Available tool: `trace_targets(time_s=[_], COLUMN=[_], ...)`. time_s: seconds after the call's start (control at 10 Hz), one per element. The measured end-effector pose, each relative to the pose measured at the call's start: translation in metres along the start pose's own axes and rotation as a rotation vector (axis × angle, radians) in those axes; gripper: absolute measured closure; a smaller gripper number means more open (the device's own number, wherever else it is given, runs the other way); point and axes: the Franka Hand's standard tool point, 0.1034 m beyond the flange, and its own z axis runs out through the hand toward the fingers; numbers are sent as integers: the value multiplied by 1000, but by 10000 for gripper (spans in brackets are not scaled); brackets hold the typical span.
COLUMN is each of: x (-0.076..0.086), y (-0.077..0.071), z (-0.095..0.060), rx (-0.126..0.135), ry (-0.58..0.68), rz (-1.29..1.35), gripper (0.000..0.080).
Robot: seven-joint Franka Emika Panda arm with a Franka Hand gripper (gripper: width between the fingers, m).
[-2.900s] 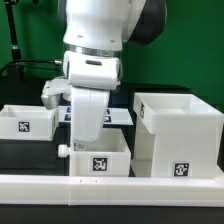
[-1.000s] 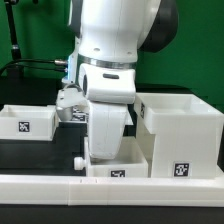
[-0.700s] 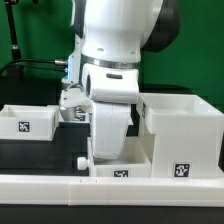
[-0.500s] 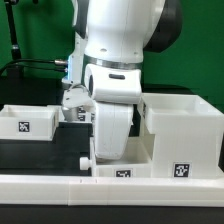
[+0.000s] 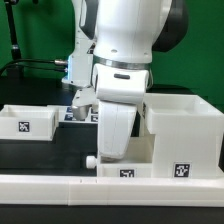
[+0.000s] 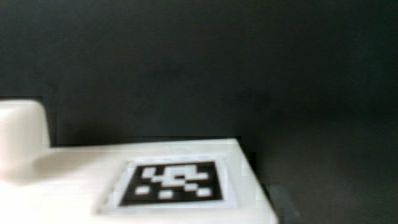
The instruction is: Assemble drawer
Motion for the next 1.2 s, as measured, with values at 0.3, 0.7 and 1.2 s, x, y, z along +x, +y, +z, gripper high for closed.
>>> trace_targets(time_s=[0.3,0.7,1.2], x=[0,0,0], y=[0,0,0], z=[0,-1,-1], rx=[0,9,17], ry=[0,-19,-22], rz=[0,-39,-24], gripper=[755,755,755])
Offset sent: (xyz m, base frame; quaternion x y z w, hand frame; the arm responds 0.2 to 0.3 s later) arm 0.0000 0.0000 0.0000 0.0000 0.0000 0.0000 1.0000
